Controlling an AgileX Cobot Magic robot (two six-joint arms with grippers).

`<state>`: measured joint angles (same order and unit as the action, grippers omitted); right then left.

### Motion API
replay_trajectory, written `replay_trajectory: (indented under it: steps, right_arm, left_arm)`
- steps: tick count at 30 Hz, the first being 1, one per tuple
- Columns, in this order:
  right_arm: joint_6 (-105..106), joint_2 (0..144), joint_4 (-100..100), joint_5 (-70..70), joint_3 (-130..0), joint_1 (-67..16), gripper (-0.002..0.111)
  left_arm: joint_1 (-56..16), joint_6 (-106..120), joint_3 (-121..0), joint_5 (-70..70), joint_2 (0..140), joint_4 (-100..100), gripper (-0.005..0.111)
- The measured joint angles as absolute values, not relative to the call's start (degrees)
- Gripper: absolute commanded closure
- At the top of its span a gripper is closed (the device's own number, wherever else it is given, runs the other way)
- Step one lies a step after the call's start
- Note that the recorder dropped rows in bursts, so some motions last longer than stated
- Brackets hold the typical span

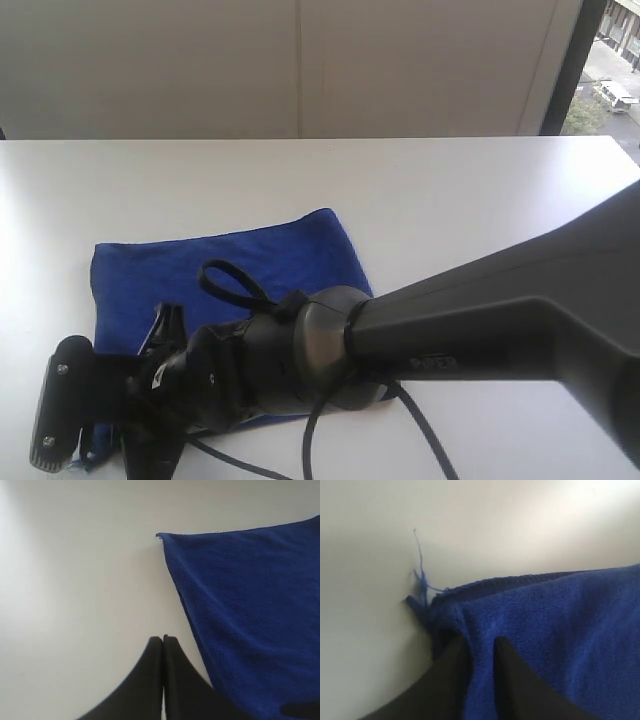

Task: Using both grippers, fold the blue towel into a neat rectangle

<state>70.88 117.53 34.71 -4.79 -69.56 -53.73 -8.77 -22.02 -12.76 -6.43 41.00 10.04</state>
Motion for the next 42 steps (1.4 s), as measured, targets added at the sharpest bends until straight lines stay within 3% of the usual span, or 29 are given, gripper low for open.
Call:
replay_trajectory:
  steps: [2, 15, 42]
  right_arm:
    - [70.69, 117.53, 34.71, -4.07, -69.56, -53.73, 0.108]
    - [66.17, 117.53, 34.71, -3.45, -69.56, -53.10, 0.108]
    - [56.39, 115.01, 34.94, -9.04, -67.64, -41.20, 0.108]
  left_arm:
    - [-8.77, -22.02, -12.76, -6.43, 41.00, 10.04, 0.107]
    - [-8.77, -22.02, -12.76, -6.43, 41.00, 10.04, 0.107]
    - [-8.77, -22.02, -12.76, -6.43, 41.00, 10.04, 0.107]
